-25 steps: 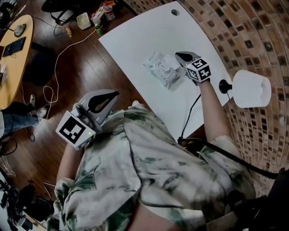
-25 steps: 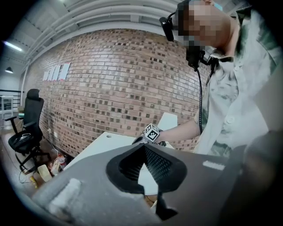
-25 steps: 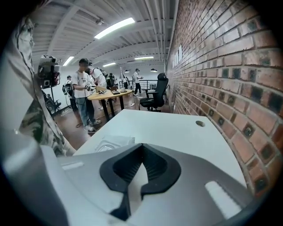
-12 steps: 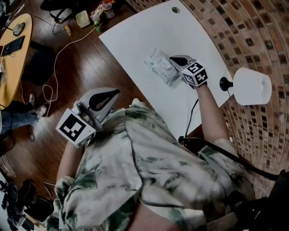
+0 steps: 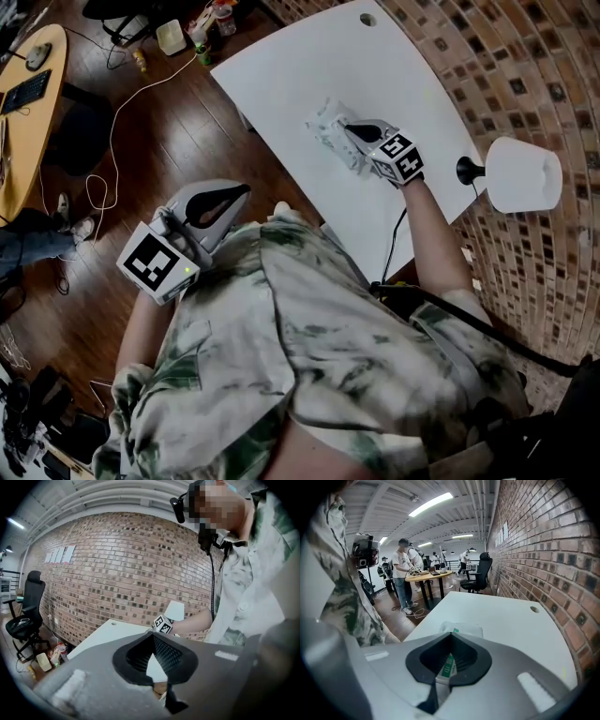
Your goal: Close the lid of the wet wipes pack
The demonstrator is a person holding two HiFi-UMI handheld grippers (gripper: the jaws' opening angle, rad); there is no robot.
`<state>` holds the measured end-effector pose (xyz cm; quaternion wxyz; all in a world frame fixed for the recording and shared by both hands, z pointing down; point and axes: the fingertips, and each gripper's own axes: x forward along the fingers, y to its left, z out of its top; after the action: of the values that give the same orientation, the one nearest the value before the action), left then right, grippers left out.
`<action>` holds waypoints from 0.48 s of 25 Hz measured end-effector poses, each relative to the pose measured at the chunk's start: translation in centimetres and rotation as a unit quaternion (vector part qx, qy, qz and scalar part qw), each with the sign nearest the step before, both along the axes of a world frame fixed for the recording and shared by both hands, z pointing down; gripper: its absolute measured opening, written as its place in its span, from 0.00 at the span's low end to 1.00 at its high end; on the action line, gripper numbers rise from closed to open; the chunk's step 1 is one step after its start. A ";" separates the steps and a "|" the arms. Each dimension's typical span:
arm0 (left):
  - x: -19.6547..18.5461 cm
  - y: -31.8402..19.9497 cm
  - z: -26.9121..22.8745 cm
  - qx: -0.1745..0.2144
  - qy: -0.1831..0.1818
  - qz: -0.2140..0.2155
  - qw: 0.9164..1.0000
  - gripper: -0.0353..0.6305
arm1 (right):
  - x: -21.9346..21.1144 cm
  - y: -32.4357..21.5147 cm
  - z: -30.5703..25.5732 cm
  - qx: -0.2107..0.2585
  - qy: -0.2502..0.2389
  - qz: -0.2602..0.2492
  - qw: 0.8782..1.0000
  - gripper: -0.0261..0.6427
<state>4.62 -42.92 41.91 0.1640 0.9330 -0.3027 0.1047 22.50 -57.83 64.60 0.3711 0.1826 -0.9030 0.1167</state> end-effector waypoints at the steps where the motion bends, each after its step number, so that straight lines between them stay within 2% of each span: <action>1: -0.3 0.1 0.0 0.001 0.001 -0.001 1.000 0.05 | -0.1 0.1 0.2 -0.001 0.003 0.001 1.000 0.04; 12: -2.5 1.6 0.1 -0.001 0.000 -0.010 1.000 0.05 | -0.1 0.7 2.0 -0.018 0.031 0.029 0.999 0.04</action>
<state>2.07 -41.29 41.97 0.1660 0.9299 -0.3116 0.1031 22.43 -57.15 66.57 0.3982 0.2053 -0.8834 0.1376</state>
